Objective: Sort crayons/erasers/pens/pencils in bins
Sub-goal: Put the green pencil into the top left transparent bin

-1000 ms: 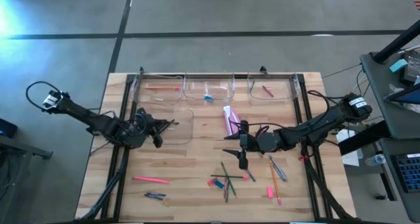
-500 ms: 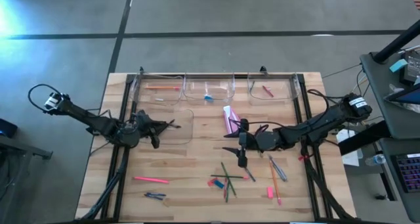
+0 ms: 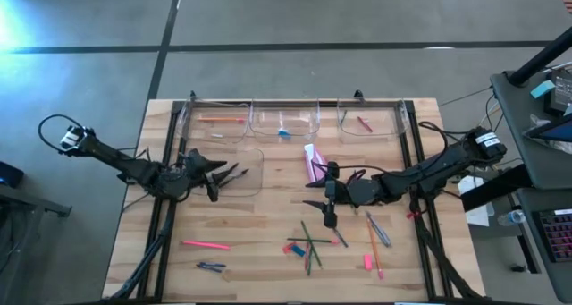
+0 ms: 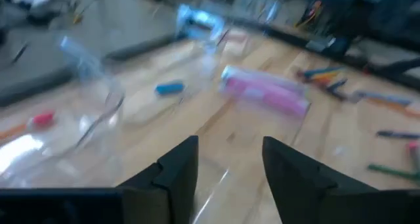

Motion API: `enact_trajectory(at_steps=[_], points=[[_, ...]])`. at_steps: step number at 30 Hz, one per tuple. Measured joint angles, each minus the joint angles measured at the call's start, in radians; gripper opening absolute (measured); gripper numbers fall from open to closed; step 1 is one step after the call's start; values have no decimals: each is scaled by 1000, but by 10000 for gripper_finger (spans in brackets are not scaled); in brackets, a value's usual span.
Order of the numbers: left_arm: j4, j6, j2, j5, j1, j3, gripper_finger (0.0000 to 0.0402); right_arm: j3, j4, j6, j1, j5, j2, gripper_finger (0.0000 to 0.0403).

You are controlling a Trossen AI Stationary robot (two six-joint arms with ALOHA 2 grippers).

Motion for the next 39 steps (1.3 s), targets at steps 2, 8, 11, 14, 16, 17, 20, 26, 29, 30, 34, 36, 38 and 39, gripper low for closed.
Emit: enact_trajectory(at_steps=[2,8,11,14,16,17,20,26,29,30,34,36,38,39], points=[[120,92,2,8,0,4,160,0,-6,1,-2,0,0,215],[486,295,60,183,0,5,162,0,-10,1,-2,0,0,215],[580,322,126,226,-1,5,162,0,-10,1,-2,0,0,215],[660,327,197,228,0,6,162,0,-12,2,-2,0,0,215],[717,357,244,229,0,9,162,0,-12,1,-2,0,0,215],[728,377,268,234,0,13,162,0,-12,1,-2,0,0,215],[767,402,321,233,0,51,162,0,-15,0,-2,0,0,215],[755,408,422,245,0,119,162,0,-34,0,-2,0,0,215],[758,428,469,282,0,160,162,0,-36,2,-2,0,0,215],[750,431,485,293,0,172,162,0,-42,8,-2,0,0,215],[741,435,518,353,0,228,162,1,-102,50,-2,-1,-24,215],[737,451,520,400,-5,248,162,27,-191,74,0,-1,-51,215],[715,466,516,422,-16,273,162,65,-310,106,3,-1,-86,215],[708,477,513,425,-22,284,162,81,-377,126,6,0,-101,215]])
